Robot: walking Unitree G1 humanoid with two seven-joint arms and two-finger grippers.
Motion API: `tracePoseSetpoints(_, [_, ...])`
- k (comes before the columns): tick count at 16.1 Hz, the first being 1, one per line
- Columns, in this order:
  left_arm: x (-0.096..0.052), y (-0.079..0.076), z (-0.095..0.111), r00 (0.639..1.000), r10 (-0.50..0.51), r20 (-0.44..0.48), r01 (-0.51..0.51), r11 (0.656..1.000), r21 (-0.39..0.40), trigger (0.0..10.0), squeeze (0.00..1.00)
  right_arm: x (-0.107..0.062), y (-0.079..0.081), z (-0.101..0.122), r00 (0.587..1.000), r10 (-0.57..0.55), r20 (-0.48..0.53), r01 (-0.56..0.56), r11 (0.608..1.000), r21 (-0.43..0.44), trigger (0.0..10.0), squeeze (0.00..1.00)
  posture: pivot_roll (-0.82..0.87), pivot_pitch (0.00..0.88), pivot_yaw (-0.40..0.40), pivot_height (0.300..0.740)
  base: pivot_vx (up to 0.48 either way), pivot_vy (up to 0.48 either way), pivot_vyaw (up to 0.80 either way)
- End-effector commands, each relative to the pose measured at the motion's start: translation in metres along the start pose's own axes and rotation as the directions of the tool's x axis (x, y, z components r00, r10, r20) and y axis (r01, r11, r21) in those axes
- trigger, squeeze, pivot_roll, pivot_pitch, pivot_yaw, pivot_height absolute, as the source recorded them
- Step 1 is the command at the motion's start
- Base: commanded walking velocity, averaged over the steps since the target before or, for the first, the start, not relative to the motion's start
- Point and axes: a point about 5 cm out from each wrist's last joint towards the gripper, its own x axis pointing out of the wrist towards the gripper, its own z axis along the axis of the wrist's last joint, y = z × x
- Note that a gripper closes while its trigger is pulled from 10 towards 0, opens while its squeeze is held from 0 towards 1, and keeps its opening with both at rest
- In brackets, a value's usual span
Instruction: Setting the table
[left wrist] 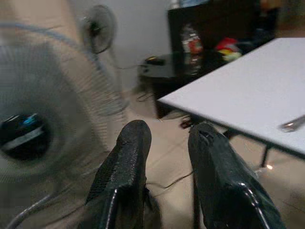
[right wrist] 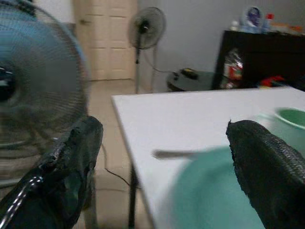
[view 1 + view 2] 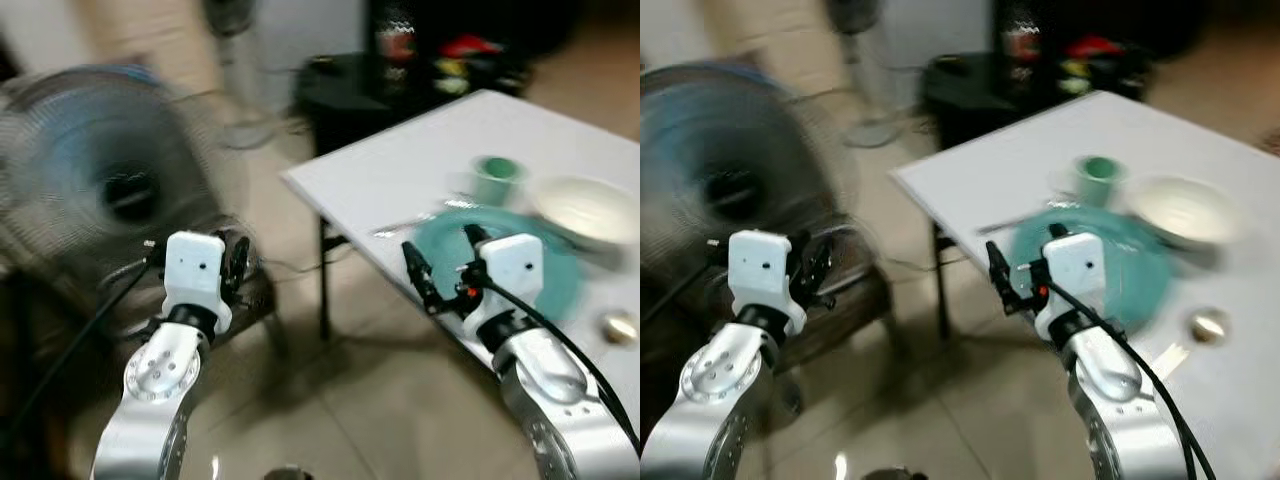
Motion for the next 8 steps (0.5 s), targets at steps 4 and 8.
tracePoseSetpoints(4, [0.012, 0.004, 0.004, 1.000, 0.000, 0.027, 0.000, 1.000, 0.012, 10.0, 0.00, 0.003, 0.001, 0.008, 0.994, -0.061, 0.086, 0.070, 0.992, -0.101, 10.0, 1.00, -0.05, 0.000, 0.102, 0.740, 0.000, 0.000, 0.80])
tracePoseSetpoints(8, [0.019, 0.002, 0.006, 0.999, -0.016, 0.038, 0.017, 1.000, -0.017, 10.0, 0.00, 0.005, -0.001, 0.006, 0.992, -0.083, 0.096, 0.089, 0.994, -0.062, 10.0, 1.00, -0.05, 0.000, 0.117, 0.740, 0.000, 0.000, 0.80])
